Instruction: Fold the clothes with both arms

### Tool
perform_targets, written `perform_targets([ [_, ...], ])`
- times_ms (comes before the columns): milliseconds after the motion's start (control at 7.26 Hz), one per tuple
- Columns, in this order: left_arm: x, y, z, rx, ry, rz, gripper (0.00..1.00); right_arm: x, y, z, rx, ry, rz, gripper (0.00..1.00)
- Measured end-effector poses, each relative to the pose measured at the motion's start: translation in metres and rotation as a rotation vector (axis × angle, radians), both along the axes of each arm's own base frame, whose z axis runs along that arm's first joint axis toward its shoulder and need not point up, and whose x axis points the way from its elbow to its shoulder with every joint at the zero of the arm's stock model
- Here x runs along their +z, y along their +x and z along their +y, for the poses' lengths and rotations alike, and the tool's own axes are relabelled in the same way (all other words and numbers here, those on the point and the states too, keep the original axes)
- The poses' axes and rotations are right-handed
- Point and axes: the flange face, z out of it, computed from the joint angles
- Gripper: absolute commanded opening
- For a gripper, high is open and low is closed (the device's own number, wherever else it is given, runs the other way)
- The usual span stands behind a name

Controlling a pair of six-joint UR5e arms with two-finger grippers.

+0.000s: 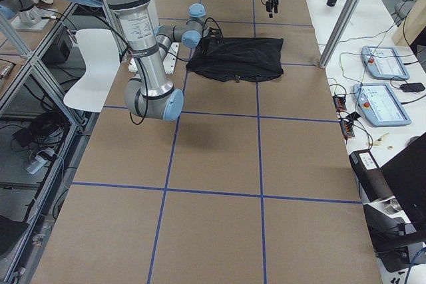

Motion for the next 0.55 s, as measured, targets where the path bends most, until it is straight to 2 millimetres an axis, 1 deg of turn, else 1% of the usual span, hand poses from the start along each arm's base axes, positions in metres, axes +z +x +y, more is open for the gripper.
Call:
perform_targets([
  [138, 0.0014, 0.0003, 0.0009, 0.001, -0.001, -0.001, 1.00, -0.0034, -0.0053, 0.0037, -0.016, 0.007, -0.001, 0.27],
  [275, 0.0023, 0.0006, 0.0014, 0.002, -0.003, -0.001, 1.00, -0.0041, -0.0062, 0.0047, -0.027, 0.017, 0.000, 0.28],
  [413, 0.0027, 0.0007, 0.0016, 0.002, -0.003, -0.002, 1.00, -0.0025, -0.0056, 0.0039, -0.035, 0.027, 0.004, 0.31],
  [551, 0.0033, 0.0008, 0.0017, 0.002, -0.004, -0.002, 1.00, 0.0005, -0.0054, 0.0033, -0.044, 0.040, 0.011, 0.43],
])
